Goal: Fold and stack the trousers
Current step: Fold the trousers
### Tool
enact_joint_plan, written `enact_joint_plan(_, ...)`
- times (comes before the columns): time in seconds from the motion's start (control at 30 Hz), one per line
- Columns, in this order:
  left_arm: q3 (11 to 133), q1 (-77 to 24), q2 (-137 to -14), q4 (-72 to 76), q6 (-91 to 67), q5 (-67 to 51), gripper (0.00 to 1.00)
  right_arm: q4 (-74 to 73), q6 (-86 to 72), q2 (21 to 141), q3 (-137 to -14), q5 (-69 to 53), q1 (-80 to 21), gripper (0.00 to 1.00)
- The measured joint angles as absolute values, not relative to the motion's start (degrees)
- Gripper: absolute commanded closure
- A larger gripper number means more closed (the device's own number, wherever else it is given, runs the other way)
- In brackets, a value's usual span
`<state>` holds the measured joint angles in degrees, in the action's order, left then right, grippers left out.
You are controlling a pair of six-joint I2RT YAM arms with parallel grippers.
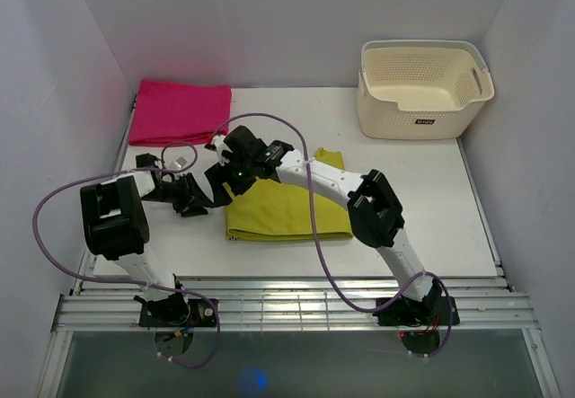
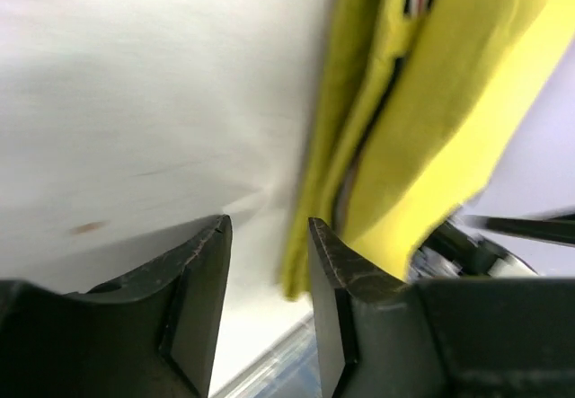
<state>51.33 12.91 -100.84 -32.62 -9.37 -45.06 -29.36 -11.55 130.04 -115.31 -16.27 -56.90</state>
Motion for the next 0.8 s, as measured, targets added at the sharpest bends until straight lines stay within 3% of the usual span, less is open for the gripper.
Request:
enact_joint_plan(0.07, 53.5, 15.1, -99.4, -34.9, -6.2, -42.2, 0.46, -29.4, -9.5, 125.9, -114.0, -17.5, -55.2, 0.03)
enact_joint_plan(0.23, 60.7, 17.3, -91.0, -40.3, 4.2, -43.2, 0.41, -26.1, -2.4, 107.8, -104.0, -22.4, -47.4, 0.10)
enact_joint_plan(0.43, 67.9, 9.4, -82.3, -47.5, 16.3, -55.8, 0.43, -23.8, 0.4, 93.9, -87.8, -35.7, -29.1, 0.07)
enact_joint_plan(0.6, 65.4, -1.4, -87.0, -51.1, 18.9, -60.8, 0.49, -27.1, 1.2, 94.7, -74.3, -48.1, -15.9, 0.00)
enact_joint_plan(0.8, 58.4, -3.3, -100.2, -52.9, 19.4, -61.1, 0.57, -24.6, -1.8, 94.9, -59.2, -57.0, -14.8, 0.04)
